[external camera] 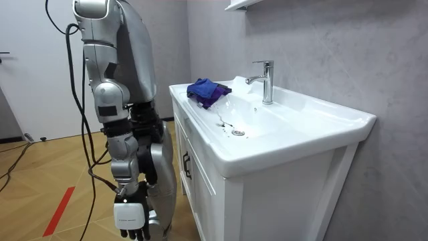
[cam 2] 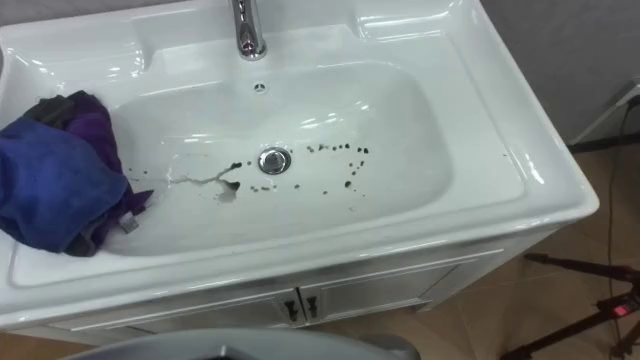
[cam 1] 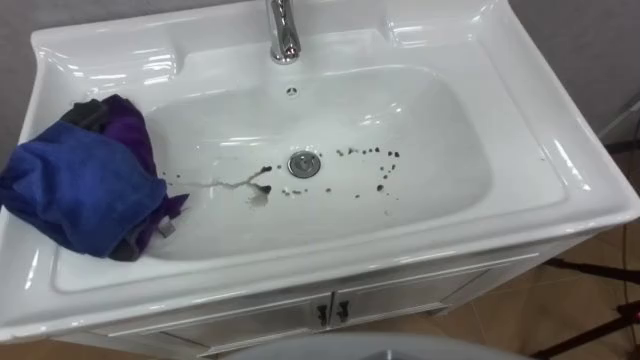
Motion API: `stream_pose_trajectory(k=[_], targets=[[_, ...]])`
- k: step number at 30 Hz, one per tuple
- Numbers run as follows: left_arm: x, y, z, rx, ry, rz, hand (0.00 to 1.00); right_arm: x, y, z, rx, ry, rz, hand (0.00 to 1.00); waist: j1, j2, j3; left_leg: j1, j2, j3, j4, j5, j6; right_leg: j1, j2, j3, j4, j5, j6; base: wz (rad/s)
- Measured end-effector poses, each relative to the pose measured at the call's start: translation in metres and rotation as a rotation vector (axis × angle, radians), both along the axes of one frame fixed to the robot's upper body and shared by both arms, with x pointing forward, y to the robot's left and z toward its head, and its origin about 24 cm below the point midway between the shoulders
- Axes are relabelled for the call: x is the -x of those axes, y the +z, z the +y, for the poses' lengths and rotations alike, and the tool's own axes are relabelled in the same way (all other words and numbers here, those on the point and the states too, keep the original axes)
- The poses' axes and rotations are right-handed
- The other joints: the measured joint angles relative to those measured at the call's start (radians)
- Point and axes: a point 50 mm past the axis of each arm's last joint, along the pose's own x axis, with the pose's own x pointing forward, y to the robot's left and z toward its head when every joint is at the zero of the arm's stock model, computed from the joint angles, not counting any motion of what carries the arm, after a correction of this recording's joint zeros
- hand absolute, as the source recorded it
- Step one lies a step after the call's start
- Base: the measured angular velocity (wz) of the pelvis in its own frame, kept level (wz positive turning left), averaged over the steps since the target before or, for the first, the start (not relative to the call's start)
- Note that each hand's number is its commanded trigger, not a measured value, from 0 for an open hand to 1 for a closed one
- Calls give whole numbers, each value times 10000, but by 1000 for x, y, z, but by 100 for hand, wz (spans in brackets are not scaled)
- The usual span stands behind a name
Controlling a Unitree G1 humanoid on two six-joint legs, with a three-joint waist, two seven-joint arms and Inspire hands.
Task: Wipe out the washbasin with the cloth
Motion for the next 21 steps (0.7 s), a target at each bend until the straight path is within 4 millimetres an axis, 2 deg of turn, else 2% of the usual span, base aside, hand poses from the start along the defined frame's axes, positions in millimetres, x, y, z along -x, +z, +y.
stream_pose_trajectory(k=[8,21], targets=[[0,0,0,10,-1,70,0,0,0,0,-23,1,-9,0,10,-57,-31,-37,-11,14,3,1,-1,1,13,1,-27,2,-1,0],[-3,0,0,-2,-27,-17,0,2,0,1,-111,-289,2,0,11,-31,20,-38,2,-5,8,2,-1,36,18,41,-182,21,10,0]])
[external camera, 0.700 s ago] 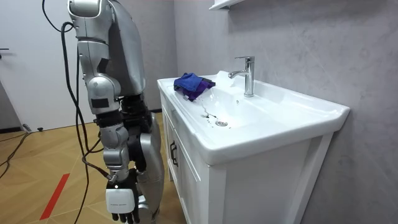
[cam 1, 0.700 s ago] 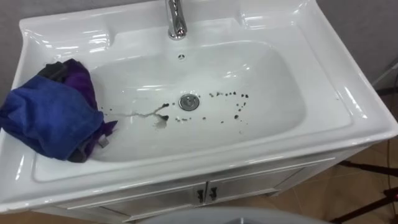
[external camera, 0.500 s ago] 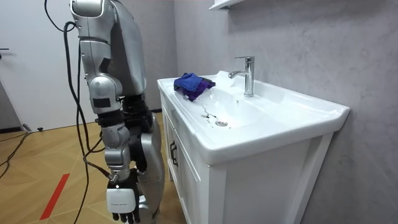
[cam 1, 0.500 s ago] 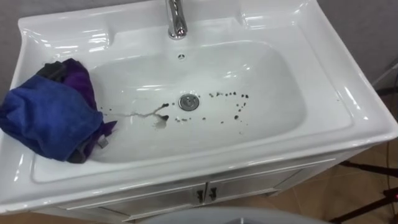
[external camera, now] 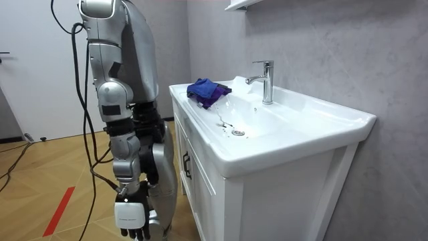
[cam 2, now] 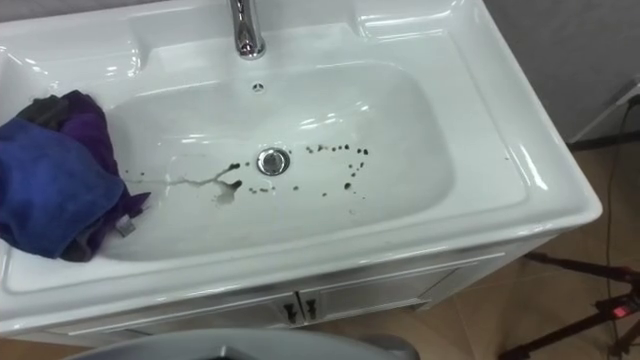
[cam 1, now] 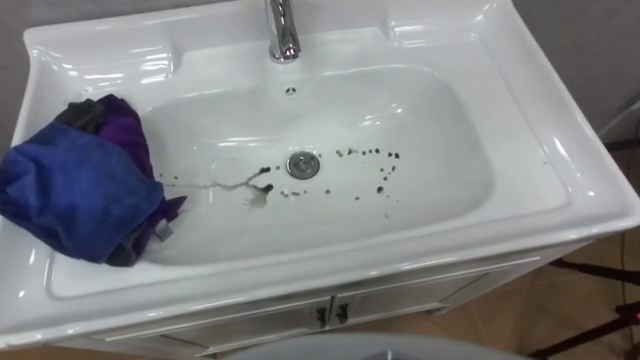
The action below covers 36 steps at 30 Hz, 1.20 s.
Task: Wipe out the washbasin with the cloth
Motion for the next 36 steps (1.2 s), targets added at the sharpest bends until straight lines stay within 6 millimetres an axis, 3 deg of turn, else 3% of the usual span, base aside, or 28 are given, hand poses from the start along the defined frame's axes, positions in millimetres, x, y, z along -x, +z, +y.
stream_pose_trajectory(k=[10,20,25,31,34,36], targets=[[-3,0,0,-113,575,-322,0,0,0,0,-4,2,-24,0,1,11,0,-93,-14,-46,19,1,0,-3,-9,-113,11,21,0,1],[3,4,10,-761,3288,-1093,0,-2,1,-7,145,93,-52,0,92,252,14,-203,-8,-147,40,1,0,28,-44,-321,-26,31,-4,3],[10,10,33,-1554,4912,-1445,0,-2,4,-17,321,382,42,0,473,483,-6,-187,-17,-293,32,2,1,75,-52,-393,-9,30,-3,5],[33,17,47,-2286,7188,-1498,0,1,9,-36,825,626,218,0,860,879,68,-190,-134,-564,41,3,5,134,-131,-624,-8,-15,25,13],[40,21,54,-2842,8089,-1542,0,1,13,-47,1149,445,180,0,895,1013,24,-216,-211,-839,47,14,22,153,-224,-787,38,-129,63,26],[32,25,65,-3250,8187,-1804,0,-2,15,-54,1374,476,133,0,980,1080,9,-348,-217,-942,163,30,27,152,-259,-964,94,-130,61,24]])
